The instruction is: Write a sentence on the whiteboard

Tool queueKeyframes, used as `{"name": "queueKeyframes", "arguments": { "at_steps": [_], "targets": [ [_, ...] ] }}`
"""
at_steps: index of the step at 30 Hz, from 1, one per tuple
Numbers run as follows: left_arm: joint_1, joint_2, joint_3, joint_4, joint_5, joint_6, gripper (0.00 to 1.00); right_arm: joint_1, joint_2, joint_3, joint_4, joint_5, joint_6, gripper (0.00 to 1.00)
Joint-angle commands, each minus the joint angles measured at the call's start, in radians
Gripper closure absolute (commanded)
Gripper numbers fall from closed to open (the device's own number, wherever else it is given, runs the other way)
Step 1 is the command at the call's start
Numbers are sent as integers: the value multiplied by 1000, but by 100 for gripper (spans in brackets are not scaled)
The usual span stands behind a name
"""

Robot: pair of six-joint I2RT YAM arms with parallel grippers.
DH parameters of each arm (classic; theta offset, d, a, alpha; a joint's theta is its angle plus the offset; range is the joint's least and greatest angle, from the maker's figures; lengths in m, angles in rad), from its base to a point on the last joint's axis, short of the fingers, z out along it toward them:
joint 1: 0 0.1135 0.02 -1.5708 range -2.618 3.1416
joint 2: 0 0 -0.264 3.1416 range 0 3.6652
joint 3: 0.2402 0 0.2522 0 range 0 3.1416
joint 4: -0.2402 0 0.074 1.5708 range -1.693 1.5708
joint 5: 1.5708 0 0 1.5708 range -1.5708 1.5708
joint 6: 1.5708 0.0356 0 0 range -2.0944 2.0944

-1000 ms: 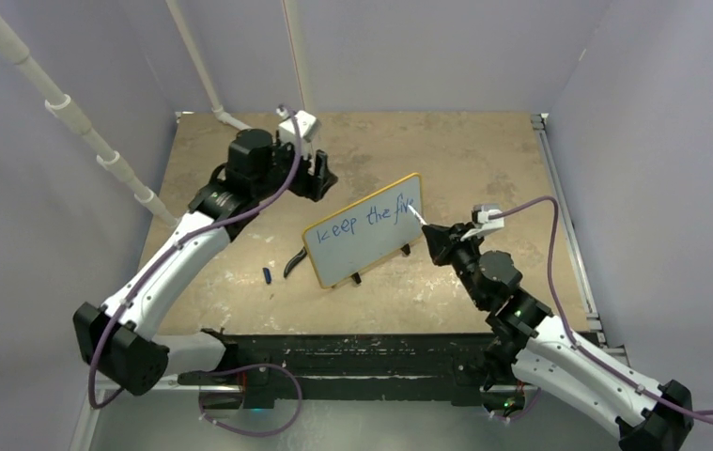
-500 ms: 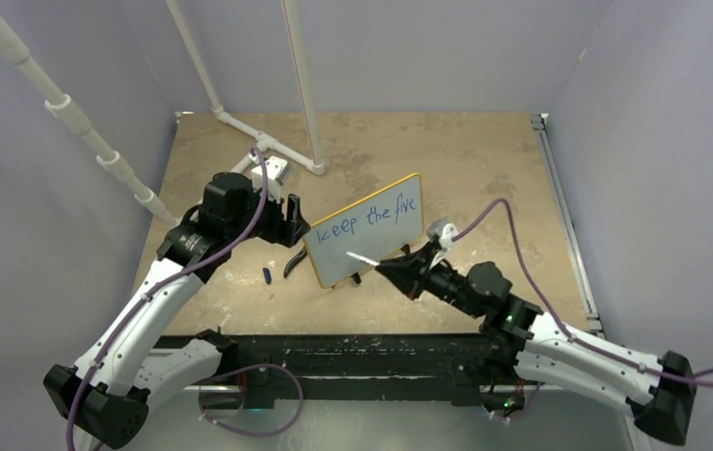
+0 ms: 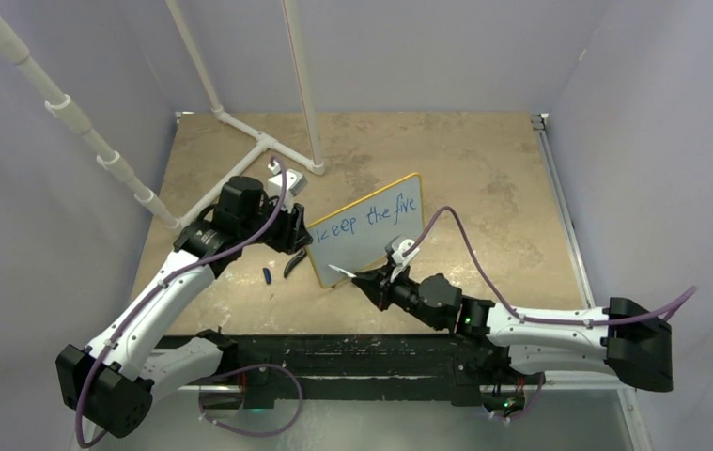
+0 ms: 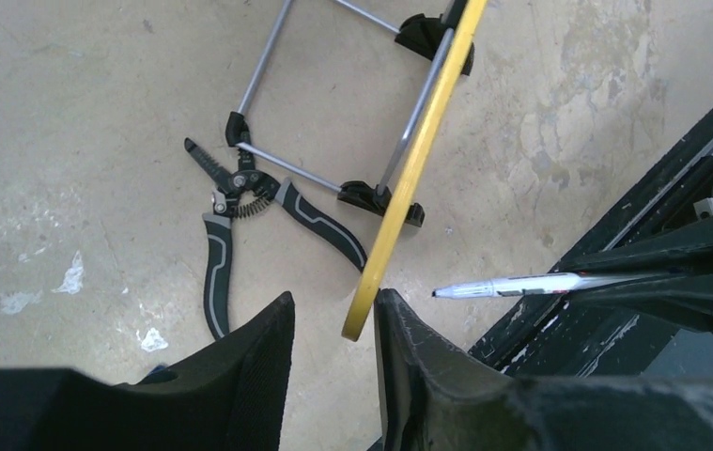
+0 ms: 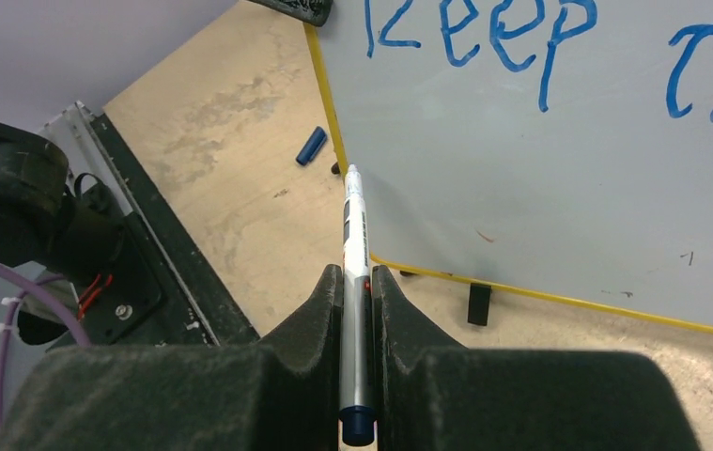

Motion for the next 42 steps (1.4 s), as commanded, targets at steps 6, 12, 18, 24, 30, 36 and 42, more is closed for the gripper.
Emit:
{"name": "queueKeyframes", "arguments": {
  "at_steps": [6,12,18,24,30,36,42],
  "targets": [
    [0,-25,-36,103,99,45,78,21,109,90,159,125,-41,100],
    [-4,-38,-43,109,116,52,92,22,175,123,181,118,-54,100],
    [-15,-51,-46,107,101,58,100,28,169,110,168,109,-52,100],
    [-19,-49,-43,102,84,58,100,33,154,84,149,104,-34,100],
    [-20,-49,-41,99,74,60,100,37,148,70,120,117,-17,100],
    [-20,-49,-39,96,72,60,100,46,143,51,110,123,-4,100],
    [-20,-51,-39,94,71,59,100,47,170,62,102,184,16,100]
  ]
}}
